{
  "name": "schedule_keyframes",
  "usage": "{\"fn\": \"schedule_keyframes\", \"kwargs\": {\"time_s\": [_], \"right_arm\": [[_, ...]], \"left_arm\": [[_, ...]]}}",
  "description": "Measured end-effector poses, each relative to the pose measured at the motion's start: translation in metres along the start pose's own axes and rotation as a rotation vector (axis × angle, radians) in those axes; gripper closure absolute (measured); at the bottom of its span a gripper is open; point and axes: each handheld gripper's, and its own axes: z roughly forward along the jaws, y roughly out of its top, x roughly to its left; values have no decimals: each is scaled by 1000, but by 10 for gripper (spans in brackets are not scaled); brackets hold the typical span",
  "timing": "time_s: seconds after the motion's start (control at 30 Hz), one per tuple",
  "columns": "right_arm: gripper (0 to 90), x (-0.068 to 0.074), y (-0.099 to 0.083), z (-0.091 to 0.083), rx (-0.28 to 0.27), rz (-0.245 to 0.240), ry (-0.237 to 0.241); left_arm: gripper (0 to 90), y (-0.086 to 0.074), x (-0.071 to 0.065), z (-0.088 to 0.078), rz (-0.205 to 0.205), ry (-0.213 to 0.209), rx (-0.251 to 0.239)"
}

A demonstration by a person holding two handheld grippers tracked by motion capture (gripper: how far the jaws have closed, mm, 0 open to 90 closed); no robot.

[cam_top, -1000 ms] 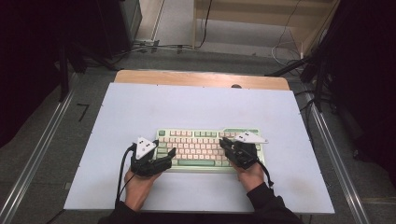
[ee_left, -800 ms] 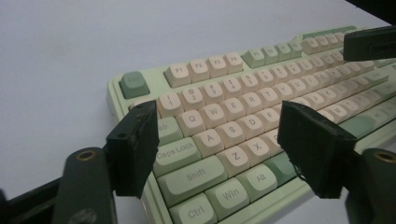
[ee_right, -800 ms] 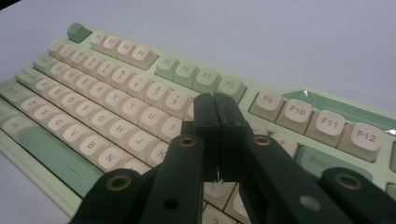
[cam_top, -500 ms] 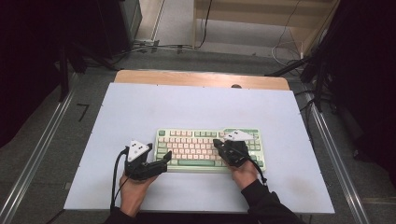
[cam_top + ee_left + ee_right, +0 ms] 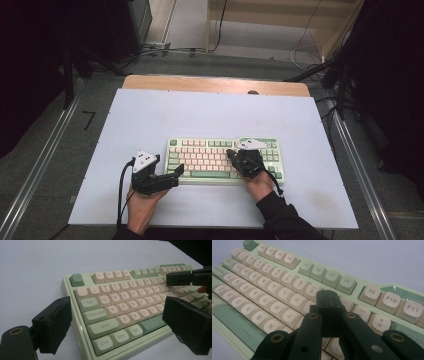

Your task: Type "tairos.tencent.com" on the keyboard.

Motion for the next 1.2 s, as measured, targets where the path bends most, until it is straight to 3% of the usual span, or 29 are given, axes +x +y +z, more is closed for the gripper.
{"fn": "schedule_keyframes", "kwargs": {"time_s": [0.1,0.2,0.63,0.8,0.9,1.0,1.1,1.2], "right_arm": [[876,0,0,0,4,-1,-1],[876,0,-1,1,8,0,0],[876,1,-2,3,24,-10,-12],[857,0,-1,1,13,10,5],[742,-2,1,-5,-33,19,19],[448,-4,2,-9,-69,19,18],[302,-6,2,-12,-106,23,3],[279,-6,2,-13,-110,20,-2]], "left_arm": [[74,1,0,0,2,-19,0],[72,1,-2,-1,18,9,-13],[76,1,-2,1,18,27,4],[76,1,-1,1,17,31,1],[76,0,0,1,15,35,1],[92,0,0,2,17,36,1],[170,-1,-1,2,27,43,-3],[247,-1,-1,0,28,46,-20]]}}
